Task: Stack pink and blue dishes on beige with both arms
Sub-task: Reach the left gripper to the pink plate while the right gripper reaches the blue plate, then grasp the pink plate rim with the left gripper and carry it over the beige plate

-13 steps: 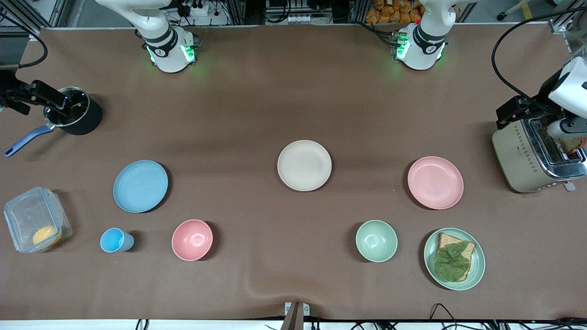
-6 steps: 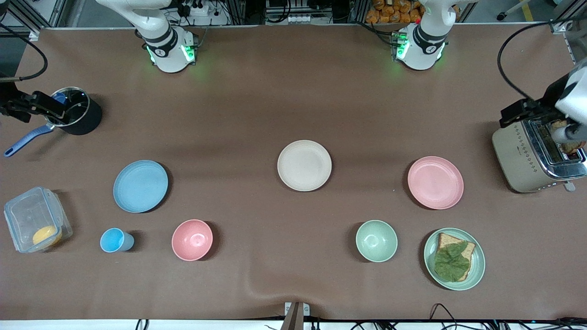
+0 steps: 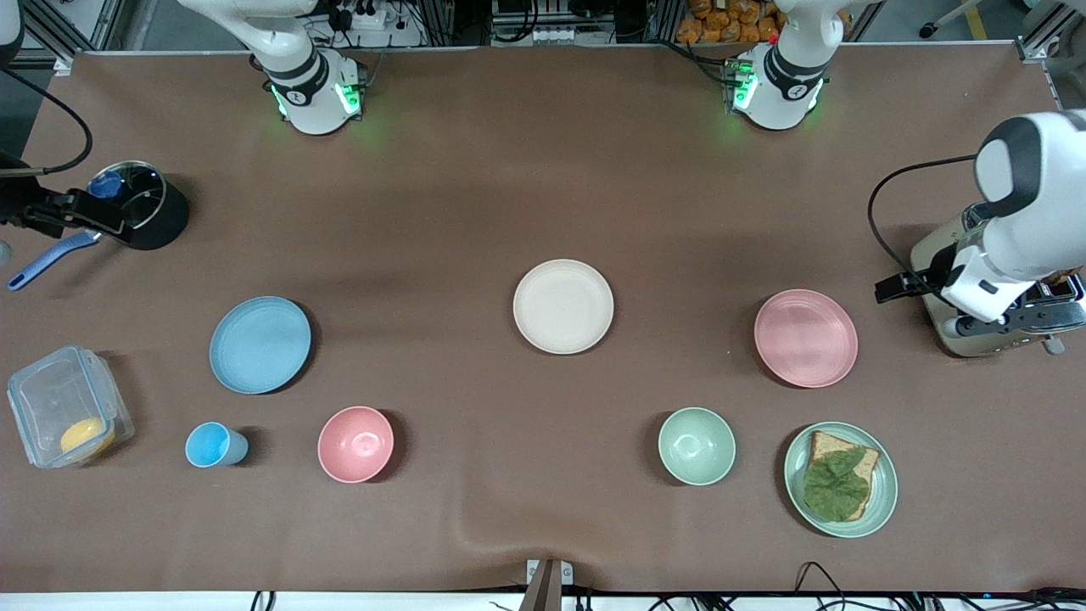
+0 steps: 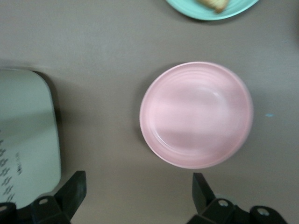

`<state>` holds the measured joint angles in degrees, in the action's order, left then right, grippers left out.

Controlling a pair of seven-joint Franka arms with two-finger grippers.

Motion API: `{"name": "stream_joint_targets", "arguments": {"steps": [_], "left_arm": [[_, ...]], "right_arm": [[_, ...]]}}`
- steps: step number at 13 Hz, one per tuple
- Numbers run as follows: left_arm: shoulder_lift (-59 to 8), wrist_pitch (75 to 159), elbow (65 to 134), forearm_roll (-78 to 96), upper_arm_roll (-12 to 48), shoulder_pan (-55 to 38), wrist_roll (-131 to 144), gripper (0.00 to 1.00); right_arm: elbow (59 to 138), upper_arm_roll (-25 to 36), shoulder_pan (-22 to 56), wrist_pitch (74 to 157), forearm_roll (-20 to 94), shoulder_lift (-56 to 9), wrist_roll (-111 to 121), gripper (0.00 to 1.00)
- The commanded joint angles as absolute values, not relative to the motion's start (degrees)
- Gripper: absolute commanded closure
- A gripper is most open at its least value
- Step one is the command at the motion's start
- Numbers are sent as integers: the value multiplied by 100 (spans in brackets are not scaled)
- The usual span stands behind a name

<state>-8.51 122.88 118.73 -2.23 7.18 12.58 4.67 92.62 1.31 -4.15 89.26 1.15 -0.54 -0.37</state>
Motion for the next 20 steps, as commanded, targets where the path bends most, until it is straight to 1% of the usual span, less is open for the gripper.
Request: {"name": "stream_joint_targets", "arguments": {"steps": [1, 3, 5, 8, 9, 10, 11, 12, 13, 14, 15, 16, 17, 18, 20], "left_arm": [[-1359, 13111, 12199, -351, 747, 1537, 369, 0], [-1817, 13586, 12191, -352, 747, 1634, 369, 0], [-2126, 13868, 12155, -352, 756, 1652, 378, 0], [-2486, 14114, 12068, -308, 765, 1644, 387, 0], [-2531, 14124, 12041, -308, 765, 1635, 387, 2], [-2566, 14124, 12024, -308, 765, 1643, 387, 15], [-2566, 14124, 12023, -308, 765, 1635, 387, 38], [-2566, 14124, 12023, -299, 773, 1609, 439, 57], [-2566, 14124, 12023, -290, 773, 1582, 474, 66], [-2566, 14124, 12023, -281, 773, 1573, 483, 69], [-2566, 14124, 12023, -273, 773, 1573, 483, 74], [-2566, 14124, 12015, -264, 782, 1565, 492, 82], [-2575, 14124, 12015, -264, 782, 1564, 492, 95], [-2610, 14124, 11997, -264, 791, 1564, 492, 100], [-2602, 14124, 11971, -264, 817, 1573, 483, 100]], "right_arm": [[9246, 53, -554, 8947, 70, -105, -18, 0], [9255, 61, -571, 8965, 70, -167, -18, 0], [9255, 62, -615, 9035, 70, -307, -26, 0], [9307, 53, -746, 9271, 96, -798, -35, 0], [9403, 53, -825, 9446, 131, -913, -35, 0], [9587, 53, -835, 9631, 141, -966, -35, 0], [9772, 53, -835, 9876, 141, -1019, -26, 0], [9956, 53, -878, 10149, 141, -1124, -26, 0], [10089, 53, -931, 10404, 141, -1273, -26, 0], [10159, 53, -1010, 10606, 141, -1483, -26, 0], [10178, 53, -1106, 10809, 149, -1755, -18, 0], [10178, 53, -1212, 11019, 149, -2028, -9, 0], [10178, 53, -1265, 11300, 149, -2283, 0, 0], [10178, 53, -1292, 11503, 149, -2503, 9, 0], [10143, 53, -1257, 11759, 158, -2855, 0, 0]]}}
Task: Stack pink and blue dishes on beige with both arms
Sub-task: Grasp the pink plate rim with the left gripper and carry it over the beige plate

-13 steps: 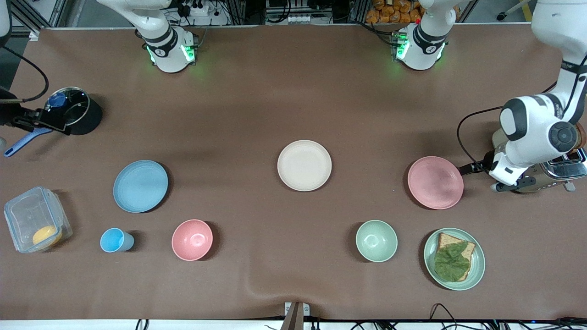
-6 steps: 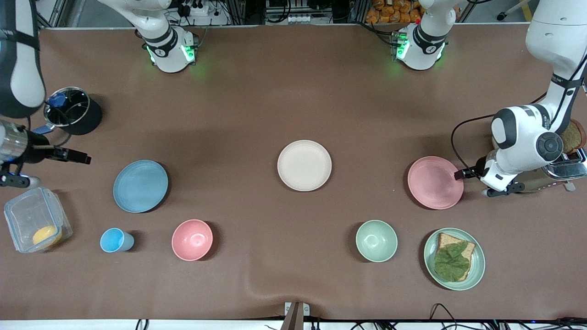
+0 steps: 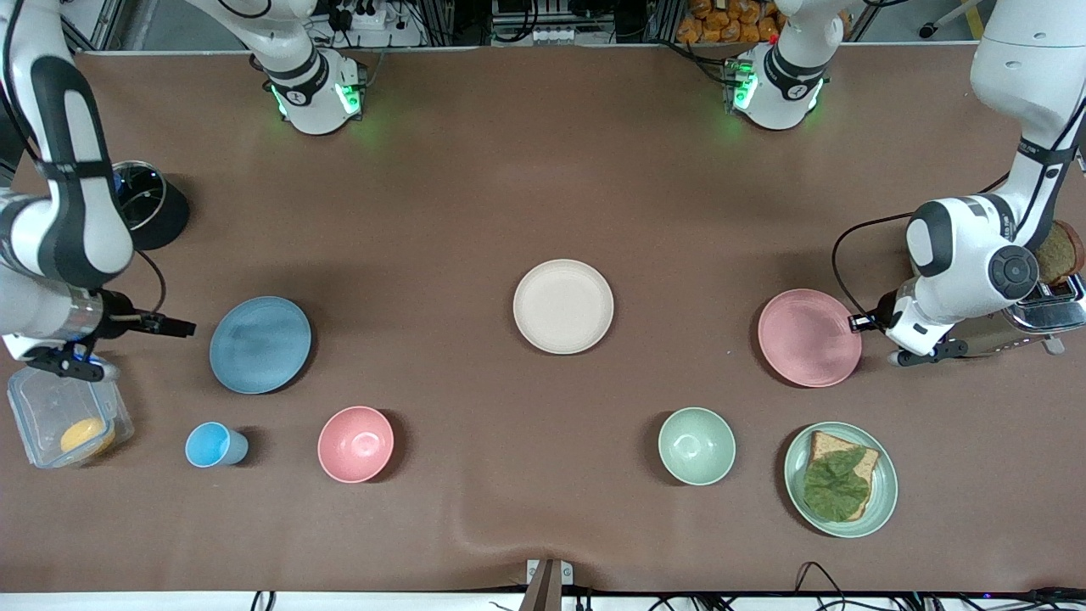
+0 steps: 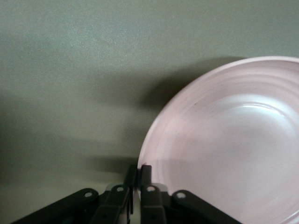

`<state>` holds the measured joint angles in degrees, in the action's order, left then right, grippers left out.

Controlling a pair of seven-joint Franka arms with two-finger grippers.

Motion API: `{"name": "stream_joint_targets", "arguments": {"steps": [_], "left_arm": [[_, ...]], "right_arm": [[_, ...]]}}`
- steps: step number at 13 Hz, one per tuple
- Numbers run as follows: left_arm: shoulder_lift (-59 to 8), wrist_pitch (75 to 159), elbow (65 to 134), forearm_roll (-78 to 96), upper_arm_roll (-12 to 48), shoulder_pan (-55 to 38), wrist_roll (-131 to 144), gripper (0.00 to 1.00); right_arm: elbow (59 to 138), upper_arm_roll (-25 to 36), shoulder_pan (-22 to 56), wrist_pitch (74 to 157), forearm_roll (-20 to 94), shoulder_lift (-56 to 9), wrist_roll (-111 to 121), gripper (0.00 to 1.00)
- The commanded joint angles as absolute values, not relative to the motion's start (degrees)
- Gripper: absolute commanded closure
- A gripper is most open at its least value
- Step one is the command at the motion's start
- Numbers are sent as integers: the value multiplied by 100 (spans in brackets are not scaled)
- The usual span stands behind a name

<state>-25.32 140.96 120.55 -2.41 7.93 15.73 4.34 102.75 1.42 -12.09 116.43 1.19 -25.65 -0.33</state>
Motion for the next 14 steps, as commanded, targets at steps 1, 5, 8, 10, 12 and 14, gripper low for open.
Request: {"name": "stream_joint_targets", "arguments": {"steps": [1, 5, 8, 10, 12, 14], "left_arm": [[-2558, 14124, 11971, -264, 817, 1582, 422, 100], [-1813, 13555, 11971, -246, 1176, 1652, 369, 100], [-1100, 12572, 11709, 401, 1721, 1626, 439, 100], [-1046, 11973, 11340, 580, 2195, 1617, 553, 100], [-1212, 11988, 11189, 580, 2765, 1504, 991, 100], [-1738, 12241, 10917, 545, 3014, 1031, 1500, 100]], "right_arm": [[10116, 44, -1248, 11829, 158, -3022, 0, 0], [10116, 35, -1301, 12225, 376, -3567, 17, 0], [10116, 44, -1301, 12305, 519, -3761, 26, 0], [10116, 44, -1309, 12366, 518, -3788, 35, 12], [10116, 35, -1318, 12366, 545, -3788, 26, 100], [10116, 35, -1336, 12366, 606, -3779, 35, 100]]}}
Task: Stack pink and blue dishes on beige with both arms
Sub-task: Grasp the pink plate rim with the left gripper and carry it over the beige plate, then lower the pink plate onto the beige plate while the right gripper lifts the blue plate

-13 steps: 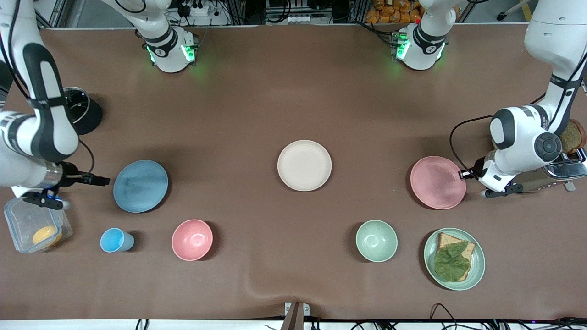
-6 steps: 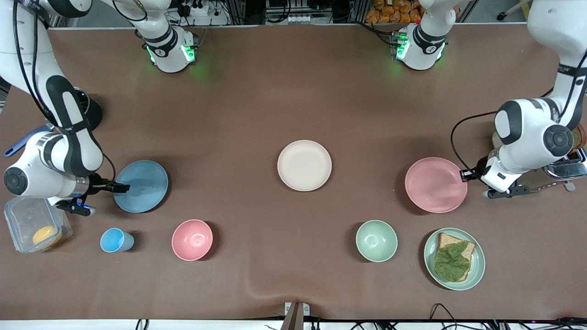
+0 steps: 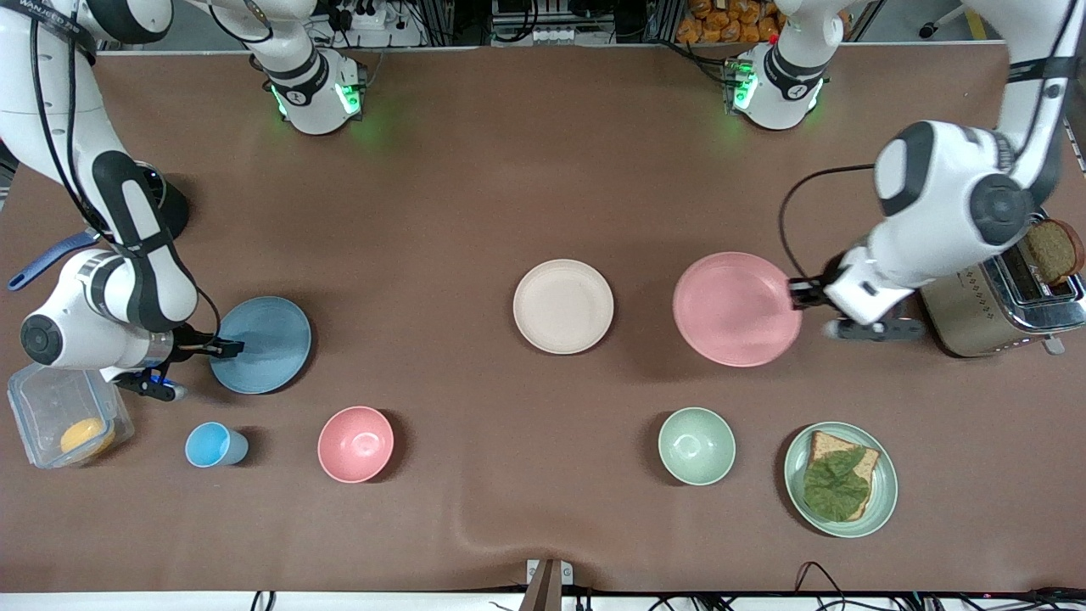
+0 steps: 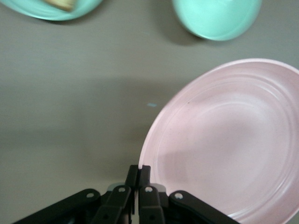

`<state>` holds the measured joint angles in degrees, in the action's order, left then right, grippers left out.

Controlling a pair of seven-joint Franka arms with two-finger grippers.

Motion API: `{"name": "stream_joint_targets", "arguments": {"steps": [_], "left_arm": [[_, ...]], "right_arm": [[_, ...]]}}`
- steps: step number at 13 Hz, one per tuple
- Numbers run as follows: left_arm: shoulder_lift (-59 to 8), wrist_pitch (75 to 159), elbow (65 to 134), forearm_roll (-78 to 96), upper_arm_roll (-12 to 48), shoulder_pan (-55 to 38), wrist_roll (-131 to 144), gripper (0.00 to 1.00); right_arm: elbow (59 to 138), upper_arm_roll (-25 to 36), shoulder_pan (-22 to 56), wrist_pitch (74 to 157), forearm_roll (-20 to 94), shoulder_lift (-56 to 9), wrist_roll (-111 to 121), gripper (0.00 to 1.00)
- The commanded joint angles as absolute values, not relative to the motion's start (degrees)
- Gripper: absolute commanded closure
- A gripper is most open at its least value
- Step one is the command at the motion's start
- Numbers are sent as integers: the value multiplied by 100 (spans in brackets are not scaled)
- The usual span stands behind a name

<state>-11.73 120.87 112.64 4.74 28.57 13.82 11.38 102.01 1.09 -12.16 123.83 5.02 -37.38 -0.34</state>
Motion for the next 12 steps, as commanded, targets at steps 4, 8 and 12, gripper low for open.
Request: {"name": "stream_joint_targets", "arguments": {"steps": [4, 8, 12], "left_arm": [[-2661, 13471, 10759, 326, 2979, -69, 2793, 100], [-3391, 13649, 10311, -411, 2874, -650, 3663, 100], [-3691, 13658, 10204, -939, 2848, -809, 4034, 100]], "right_arm": [[10116, 35, -1318, 12357, 606, -3762, 44, 100], [10063, 35, -1310, 12278, 598, -3639, 193, 100], [9915, 35, -1301, 11875, 598, -3454, 220, 100]]}}
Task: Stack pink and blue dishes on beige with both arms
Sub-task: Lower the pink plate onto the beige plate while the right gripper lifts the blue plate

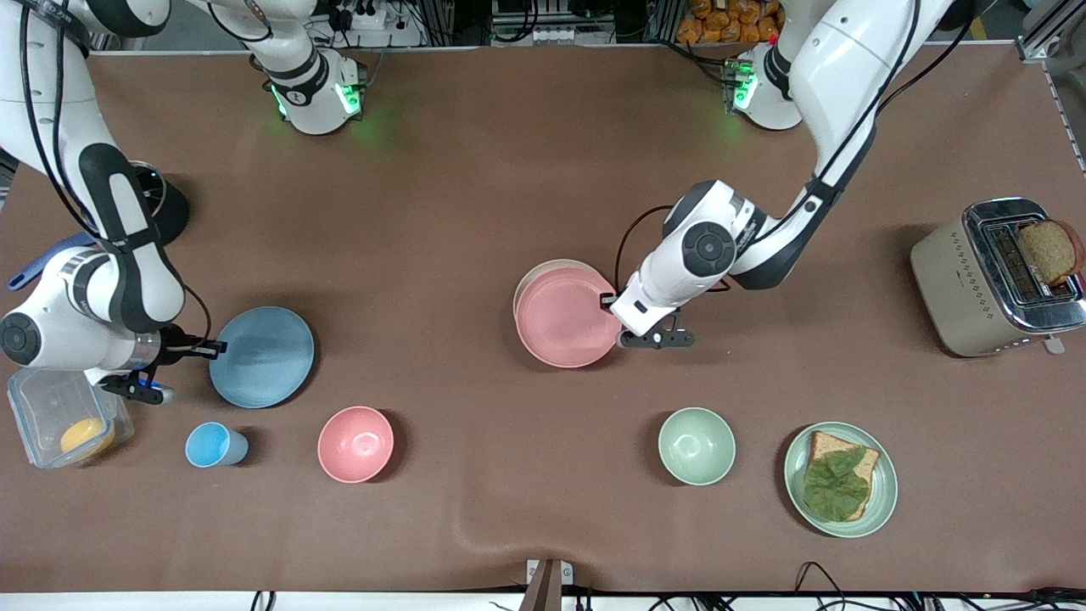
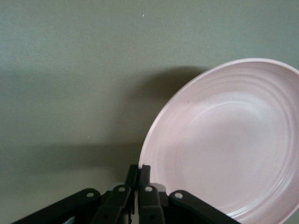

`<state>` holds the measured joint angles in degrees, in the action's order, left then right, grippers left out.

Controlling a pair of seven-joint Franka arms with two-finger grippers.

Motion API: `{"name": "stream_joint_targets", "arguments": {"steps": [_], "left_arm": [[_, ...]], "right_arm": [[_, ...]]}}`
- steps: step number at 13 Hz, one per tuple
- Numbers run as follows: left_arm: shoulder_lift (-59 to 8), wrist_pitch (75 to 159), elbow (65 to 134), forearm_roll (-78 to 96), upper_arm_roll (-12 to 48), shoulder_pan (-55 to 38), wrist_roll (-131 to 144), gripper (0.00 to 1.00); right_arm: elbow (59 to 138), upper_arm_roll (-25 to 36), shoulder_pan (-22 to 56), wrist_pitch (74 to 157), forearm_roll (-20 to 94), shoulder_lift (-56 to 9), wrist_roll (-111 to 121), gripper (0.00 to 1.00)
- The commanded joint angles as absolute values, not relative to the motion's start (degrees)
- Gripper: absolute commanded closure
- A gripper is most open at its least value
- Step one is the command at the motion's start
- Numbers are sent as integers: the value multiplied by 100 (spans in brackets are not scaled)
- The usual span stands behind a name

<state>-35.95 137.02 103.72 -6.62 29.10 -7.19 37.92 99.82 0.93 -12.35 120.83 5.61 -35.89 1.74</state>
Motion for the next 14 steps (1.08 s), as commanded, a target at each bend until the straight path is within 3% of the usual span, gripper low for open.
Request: {"name": "stream_joint_targets", "arguments": {"steps": [1, 5, 13, 14], "left_arm": [[-3691, 13658, 10213, -949, 2848, -817, 4052, 100], [-3709, 13658, 10274, -958, 2848, -896, 4095, 100], [-3630, 13658, 10459, -967, 2856, -976, 4219, 100], [-3639, 13658, 10459, -967, 2848, -967, 4210, 57]], "right_arm": [[9853, 35, -1301, 11761, 598, -3411, 220, 100], [9721, 9, -1283, 11278, 737, -3261, 202, 100], [9360, 9, -1248, 9748, 2283, -3120, 150, 100], [9378, 9, -1239, 9660, 2546, -3138, 141, 100]]}}
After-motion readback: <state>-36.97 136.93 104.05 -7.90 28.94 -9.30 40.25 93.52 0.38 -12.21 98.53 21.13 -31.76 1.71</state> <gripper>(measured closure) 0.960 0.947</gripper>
